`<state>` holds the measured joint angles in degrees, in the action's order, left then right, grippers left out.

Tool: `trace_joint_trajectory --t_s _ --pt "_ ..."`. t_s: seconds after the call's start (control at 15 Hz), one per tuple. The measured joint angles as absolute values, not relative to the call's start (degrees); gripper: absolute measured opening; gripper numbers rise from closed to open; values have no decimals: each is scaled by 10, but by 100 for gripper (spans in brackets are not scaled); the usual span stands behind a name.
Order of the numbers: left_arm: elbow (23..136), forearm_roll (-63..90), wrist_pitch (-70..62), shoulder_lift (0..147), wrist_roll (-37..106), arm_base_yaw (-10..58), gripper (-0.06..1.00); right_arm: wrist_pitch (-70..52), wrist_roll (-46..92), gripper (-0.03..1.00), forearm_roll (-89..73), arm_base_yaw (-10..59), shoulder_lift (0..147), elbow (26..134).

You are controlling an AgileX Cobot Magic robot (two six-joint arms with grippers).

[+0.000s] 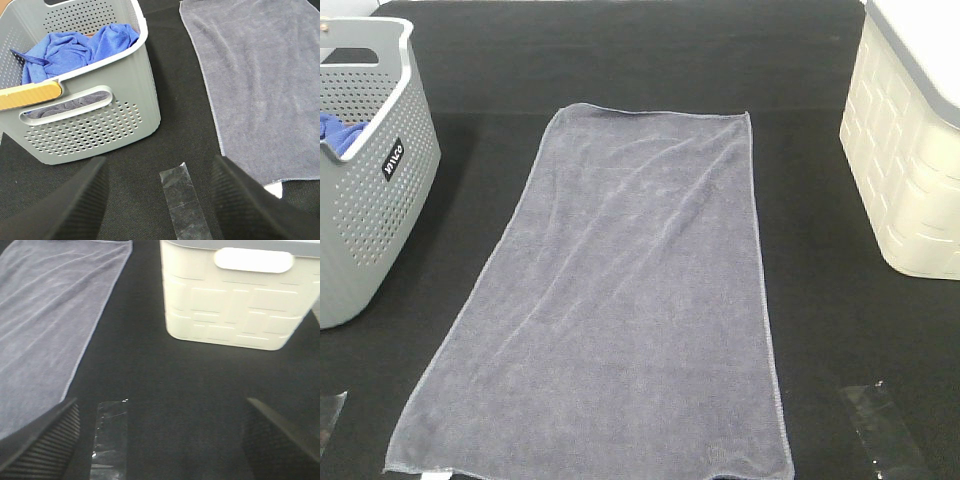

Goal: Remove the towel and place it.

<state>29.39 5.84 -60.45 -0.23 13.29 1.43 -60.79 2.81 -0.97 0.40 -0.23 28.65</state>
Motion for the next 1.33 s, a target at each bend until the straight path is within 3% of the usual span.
trace_joint_trajectory --t_s 1.33 --pt "294 57 -604 -2 133 14 58 -608 28 81 -10 12 -2 286"
